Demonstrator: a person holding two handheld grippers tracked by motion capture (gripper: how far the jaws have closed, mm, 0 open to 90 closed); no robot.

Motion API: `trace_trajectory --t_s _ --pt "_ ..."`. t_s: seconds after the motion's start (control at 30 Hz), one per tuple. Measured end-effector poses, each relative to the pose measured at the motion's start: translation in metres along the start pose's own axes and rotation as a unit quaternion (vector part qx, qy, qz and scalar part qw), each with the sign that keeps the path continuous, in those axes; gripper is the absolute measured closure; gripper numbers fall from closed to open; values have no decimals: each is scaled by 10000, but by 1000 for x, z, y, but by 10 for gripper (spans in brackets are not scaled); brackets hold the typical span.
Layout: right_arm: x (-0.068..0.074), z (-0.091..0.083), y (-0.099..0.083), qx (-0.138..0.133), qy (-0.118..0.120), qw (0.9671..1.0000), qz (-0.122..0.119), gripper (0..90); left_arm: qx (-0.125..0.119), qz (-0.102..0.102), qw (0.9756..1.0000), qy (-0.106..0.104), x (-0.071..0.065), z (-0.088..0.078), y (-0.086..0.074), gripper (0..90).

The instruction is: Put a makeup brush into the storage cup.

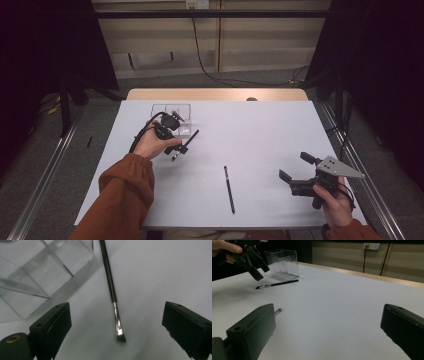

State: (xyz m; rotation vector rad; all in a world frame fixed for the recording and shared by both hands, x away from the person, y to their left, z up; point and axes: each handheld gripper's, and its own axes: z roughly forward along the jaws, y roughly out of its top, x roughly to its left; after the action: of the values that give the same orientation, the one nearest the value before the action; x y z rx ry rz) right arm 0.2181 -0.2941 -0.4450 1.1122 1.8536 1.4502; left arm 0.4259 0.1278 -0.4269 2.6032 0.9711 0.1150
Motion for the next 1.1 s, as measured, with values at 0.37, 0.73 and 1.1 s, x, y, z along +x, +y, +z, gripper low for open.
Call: trace_trajectory --t_s 0.37,0.73,1.1 --pt "0 0 0 20 8 10000 -15 0 561 188 9981 169 -6 13 4 149" --pt "0 0 0 21 21 10000 -14 0 830 -46 9965 -5 0 21 8 347" --pt "0 1 0 38 34 10000 -23 0 1075 -110 9940 149 -4 27 13 492"
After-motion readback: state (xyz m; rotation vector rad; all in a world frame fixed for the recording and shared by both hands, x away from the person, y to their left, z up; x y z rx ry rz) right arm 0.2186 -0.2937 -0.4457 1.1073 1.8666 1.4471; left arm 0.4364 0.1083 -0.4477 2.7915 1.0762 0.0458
